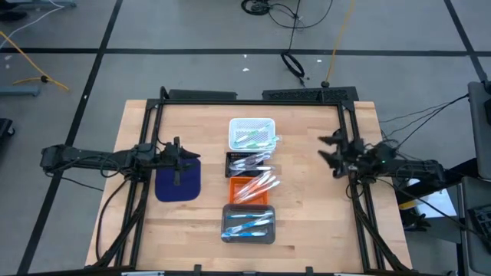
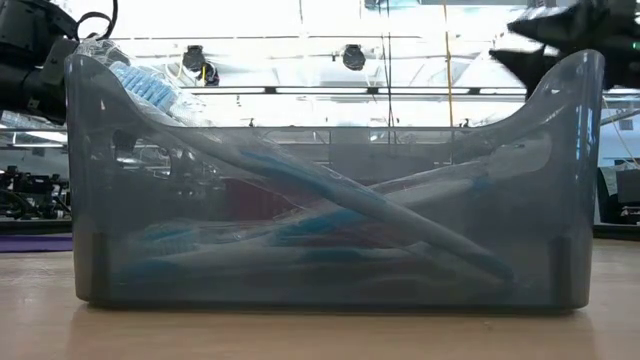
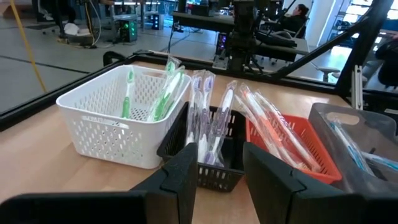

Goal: Pick & Place Toothbrushes
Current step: Return to Home Position

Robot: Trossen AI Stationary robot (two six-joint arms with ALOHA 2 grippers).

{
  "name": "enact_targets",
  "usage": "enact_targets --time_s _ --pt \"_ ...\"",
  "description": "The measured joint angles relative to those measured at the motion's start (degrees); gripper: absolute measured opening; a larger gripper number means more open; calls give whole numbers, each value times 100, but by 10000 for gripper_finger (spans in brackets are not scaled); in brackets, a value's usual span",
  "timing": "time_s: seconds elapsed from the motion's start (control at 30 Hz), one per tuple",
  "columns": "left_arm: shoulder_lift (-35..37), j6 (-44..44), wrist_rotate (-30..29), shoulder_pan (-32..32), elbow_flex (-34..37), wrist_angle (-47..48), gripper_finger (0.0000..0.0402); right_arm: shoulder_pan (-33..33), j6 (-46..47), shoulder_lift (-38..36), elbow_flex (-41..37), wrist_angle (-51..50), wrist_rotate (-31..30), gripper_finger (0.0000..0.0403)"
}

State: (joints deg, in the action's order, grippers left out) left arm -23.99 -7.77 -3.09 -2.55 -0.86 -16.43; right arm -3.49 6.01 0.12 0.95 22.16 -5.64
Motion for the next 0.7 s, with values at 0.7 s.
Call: enact_targets --time_s 0.7 --pt "0 2 2 2 0 -13 129 0 229 155 0 -1890 727 242"
